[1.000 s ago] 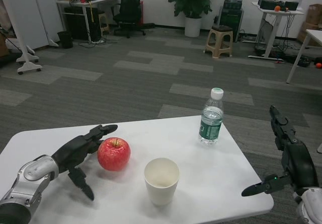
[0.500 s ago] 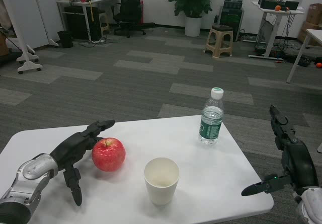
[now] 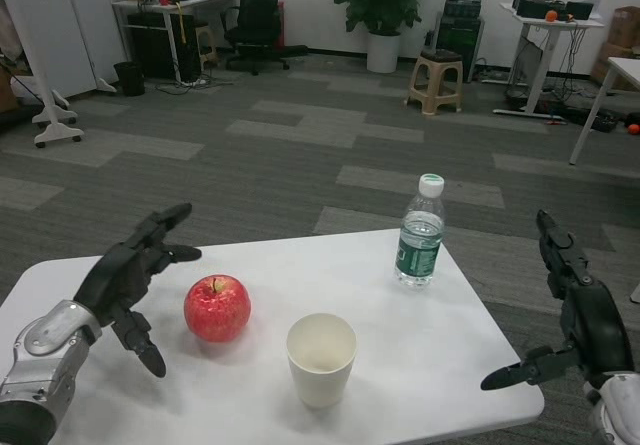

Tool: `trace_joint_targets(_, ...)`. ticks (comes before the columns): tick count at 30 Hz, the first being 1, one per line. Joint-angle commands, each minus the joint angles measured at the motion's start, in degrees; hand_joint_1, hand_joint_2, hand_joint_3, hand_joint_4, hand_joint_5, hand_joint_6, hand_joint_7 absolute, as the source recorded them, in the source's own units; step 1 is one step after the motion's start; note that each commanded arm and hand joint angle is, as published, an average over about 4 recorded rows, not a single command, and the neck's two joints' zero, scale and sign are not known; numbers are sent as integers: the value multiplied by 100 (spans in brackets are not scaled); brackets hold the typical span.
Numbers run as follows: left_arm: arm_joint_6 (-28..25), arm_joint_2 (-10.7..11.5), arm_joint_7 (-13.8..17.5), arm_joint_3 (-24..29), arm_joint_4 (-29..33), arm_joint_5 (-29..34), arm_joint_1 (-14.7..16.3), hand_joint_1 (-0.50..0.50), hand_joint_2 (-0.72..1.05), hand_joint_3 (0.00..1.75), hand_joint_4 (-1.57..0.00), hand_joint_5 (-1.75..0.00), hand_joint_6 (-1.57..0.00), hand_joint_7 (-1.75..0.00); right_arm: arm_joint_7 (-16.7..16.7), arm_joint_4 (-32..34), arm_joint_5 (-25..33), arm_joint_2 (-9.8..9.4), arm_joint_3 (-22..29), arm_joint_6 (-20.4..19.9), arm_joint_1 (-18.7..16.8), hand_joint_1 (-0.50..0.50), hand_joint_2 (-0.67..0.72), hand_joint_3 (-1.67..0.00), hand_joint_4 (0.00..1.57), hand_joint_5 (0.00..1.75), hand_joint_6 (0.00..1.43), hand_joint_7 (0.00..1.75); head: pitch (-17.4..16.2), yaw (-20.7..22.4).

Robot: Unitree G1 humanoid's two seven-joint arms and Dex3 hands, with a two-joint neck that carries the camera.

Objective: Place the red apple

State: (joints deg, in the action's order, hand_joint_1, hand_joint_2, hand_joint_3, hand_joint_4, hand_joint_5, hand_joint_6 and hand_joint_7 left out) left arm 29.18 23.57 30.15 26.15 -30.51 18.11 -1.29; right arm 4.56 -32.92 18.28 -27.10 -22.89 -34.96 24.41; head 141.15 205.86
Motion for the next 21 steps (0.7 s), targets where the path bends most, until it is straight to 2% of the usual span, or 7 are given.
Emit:
trace_joint_targets(1,219,51,-194,110,19,514,-43,-50,-28,0,0,-100,0,-28,10,-30,48,11,-14,-10,-28,-50,20,0,0,0,0,7,29,4)
trace_joint_targets(4,299,16,-273,270,113,769,-58,-50,-28,0,0,-92,0,-24,6,-30,52,14,-12,-10,-24,-50,22,0,0,0,0,7,77,26)
trace_joint_targets(7,263,21,-286,444,357,809,-82,-50,-33,0,0,-77,0,-23,10,-39,52,20,-1,-10,-24,-50,22,0,0,0,0,7,135,61)
trace_joint_targets(8,197,34,-297,492,465,817,-82,-50,-35,0,0,-67,0,-23,10,-45,52,20,1,-10,-22,-50,22,0,0,0,0,7,144,68)
trace_joint_targets(11,-44,73,-365,628,801,905,-82,-50,-37,0,0,-51,0,-21,10,-56,52,20,3,-10,-19,-50,22,0,0,0,0,7,249,136)
trace_joint_targets(17,-299,104,-633,756,1249,1296,-52,-50,-37,0,0,-46,0,-17,10,-56,52,29,3,-10,-15,-50,22,0,0,0,0,7,424,208)
trace_joint_targets(21,-422,104,-651,830,1438,1310,-47,-50,-30,0,0,-51,0,-14,6,-34,52,29,12,-15,-15,-48,22,0,0,0,0,7,496,186)
